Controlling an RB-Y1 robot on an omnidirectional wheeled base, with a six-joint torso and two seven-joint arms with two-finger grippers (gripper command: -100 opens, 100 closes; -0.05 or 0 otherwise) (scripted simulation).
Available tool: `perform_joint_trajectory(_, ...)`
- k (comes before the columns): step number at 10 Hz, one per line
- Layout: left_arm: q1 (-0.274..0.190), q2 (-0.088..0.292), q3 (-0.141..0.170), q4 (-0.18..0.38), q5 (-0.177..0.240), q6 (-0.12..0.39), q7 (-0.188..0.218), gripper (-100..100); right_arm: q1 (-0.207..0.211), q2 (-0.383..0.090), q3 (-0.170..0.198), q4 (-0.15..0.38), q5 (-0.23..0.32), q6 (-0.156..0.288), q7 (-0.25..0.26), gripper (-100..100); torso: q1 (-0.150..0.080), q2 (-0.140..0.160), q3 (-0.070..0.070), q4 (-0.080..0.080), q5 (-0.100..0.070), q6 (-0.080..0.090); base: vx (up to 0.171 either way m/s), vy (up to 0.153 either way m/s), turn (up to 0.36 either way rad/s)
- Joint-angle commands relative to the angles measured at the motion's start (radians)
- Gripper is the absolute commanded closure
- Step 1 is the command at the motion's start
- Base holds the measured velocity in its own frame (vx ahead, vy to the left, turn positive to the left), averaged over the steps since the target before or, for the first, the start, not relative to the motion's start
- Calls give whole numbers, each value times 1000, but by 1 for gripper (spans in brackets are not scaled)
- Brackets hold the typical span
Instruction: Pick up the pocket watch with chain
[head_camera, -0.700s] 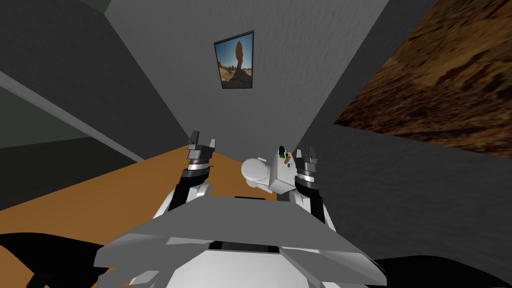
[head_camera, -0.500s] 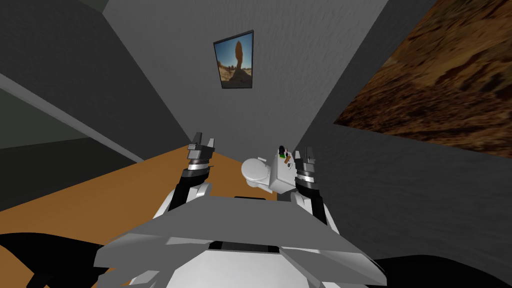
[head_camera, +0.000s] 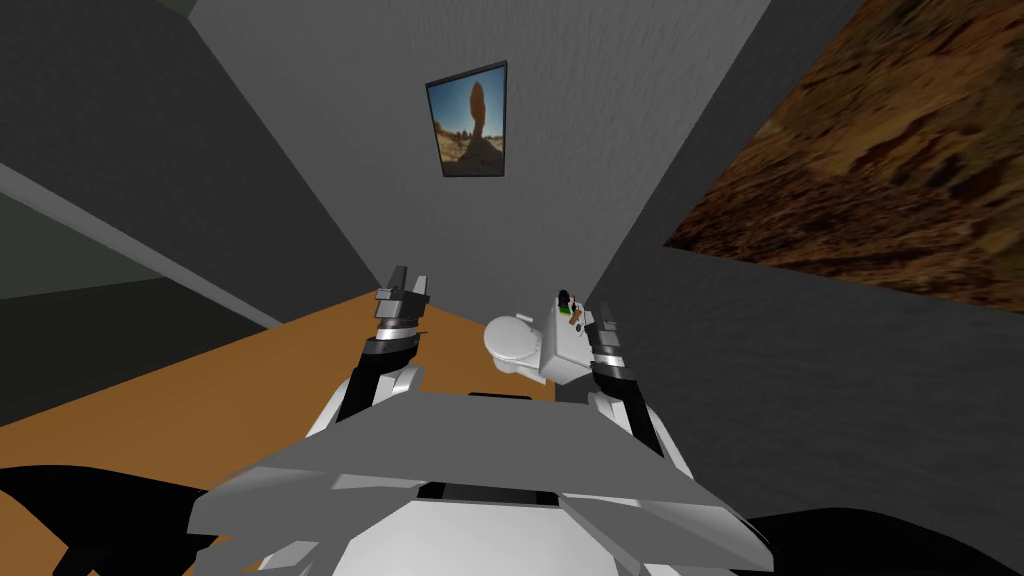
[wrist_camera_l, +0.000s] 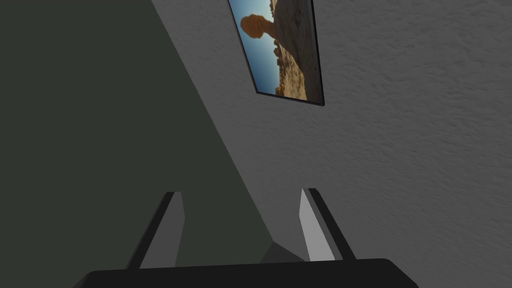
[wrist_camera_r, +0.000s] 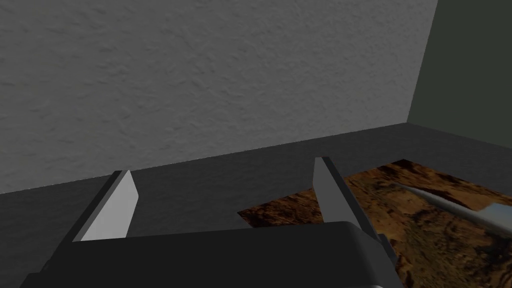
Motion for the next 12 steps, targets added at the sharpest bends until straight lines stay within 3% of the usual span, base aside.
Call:
perform_joint_trajectory(1,0,0,0,0,0,0,0,0,20,-31,1,16,3,40,2,-100,0,0,0,0,0,0,-29,62,-40)
perform_joint_trajectory(12,0,0,0,0,0,0,0,0,148,-258,-33,170,25,292,11,-100,0,-3,-1,0,0,0,-15,56,-32)
